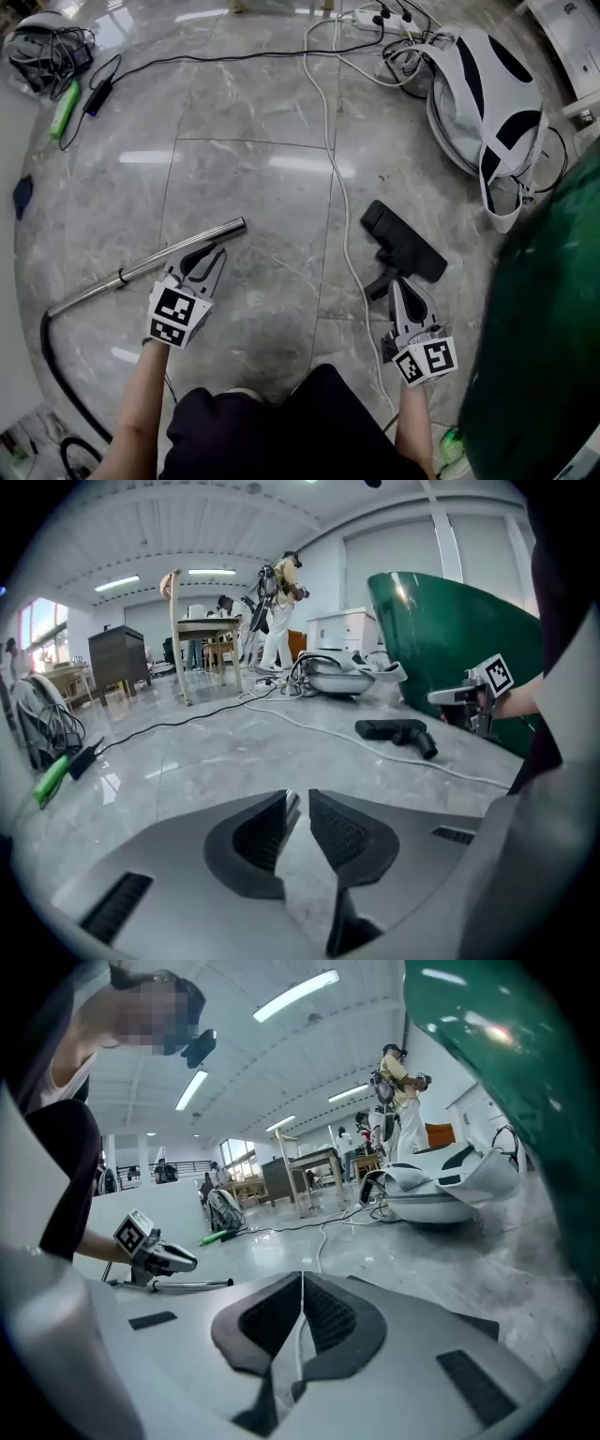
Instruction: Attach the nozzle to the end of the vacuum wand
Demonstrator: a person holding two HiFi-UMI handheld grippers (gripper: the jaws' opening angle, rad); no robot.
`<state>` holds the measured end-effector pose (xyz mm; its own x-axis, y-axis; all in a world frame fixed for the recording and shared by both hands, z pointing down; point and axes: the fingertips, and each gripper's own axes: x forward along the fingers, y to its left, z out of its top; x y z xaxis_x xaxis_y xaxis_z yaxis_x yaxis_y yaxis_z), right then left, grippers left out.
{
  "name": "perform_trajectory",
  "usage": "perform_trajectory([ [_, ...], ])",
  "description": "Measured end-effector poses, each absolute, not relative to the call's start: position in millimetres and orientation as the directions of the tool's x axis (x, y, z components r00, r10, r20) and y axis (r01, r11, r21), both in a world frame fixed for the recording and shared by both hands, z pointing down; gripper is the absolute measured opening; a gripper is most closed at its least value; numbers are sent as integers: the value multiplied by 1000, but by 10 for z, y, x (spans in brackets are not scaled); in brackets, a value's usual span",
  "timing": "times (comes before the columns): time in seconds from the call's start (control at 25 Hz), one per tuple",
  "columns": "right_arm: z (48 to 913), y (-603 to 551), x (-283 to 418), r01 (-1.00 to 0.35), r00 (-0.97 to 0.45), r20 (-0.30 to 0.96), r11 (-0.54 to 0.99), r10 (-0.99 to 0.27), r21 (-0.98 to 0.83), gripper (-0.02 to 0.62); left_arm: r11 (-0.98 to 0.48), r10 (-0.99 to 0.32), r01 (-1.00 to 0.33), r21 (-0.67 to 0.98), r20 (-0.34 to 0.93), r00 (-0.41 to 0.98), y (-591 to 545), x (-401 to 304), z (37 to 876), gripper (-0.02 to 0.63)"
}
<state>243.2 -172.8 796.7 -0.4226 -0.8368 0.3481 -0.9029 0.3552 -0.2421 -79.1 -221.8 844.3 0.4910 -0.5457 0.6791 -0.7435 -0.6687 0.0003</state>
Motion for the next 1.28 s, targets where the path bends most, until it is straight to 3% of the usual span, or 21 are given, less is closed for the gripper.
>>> perform_trajectory([
  [0.12, 8015, -1766, 2520, -905, -406, 349, 319, -845, -281, 17, -651, -540, -758, -40, 726, 426, -2323, -1018, 8563, 184],
  [0.28, 8070, -1739, 2570, -899, -420, 383, 318, -823, -303, 17, -696, -501, -691, -196, 822, 271, -2349, -1306, 8925, 267],
  [0.48, 8067, -1658, 2500, -893, -450, 425, 414, -786, -180, 17, -795, -367, -551, -252, 924, 107, -2290, -1556, 9297, 268],
  [0.72, 8154, -1519, 2475, -886, -462, 441, 424, -770, -188, 17, -867, -346, -371, -333, 938, -35, -2366, -1665, 9437, 264],
  [0.96, 8271, -1448, 2687, -913, -407, 474, 342, -781, -221, 17, -897, -285, -342, -281, 958, -41, -2233, -1587, 9500, 154],
  [1.16, 8411, -1417, 2828, -898, -417, 498, 263, -760, -352, 17, -888, -308, -348, -300, 951, -35, -2204, -1529, 9468, 149],
  [1.28, 8459, -1406, 2872, -902, -418, 521, 271, -745, -336, 18, -897, -306, -342, -279, 952, 25, -2123, -1363, 9424, 147],
])
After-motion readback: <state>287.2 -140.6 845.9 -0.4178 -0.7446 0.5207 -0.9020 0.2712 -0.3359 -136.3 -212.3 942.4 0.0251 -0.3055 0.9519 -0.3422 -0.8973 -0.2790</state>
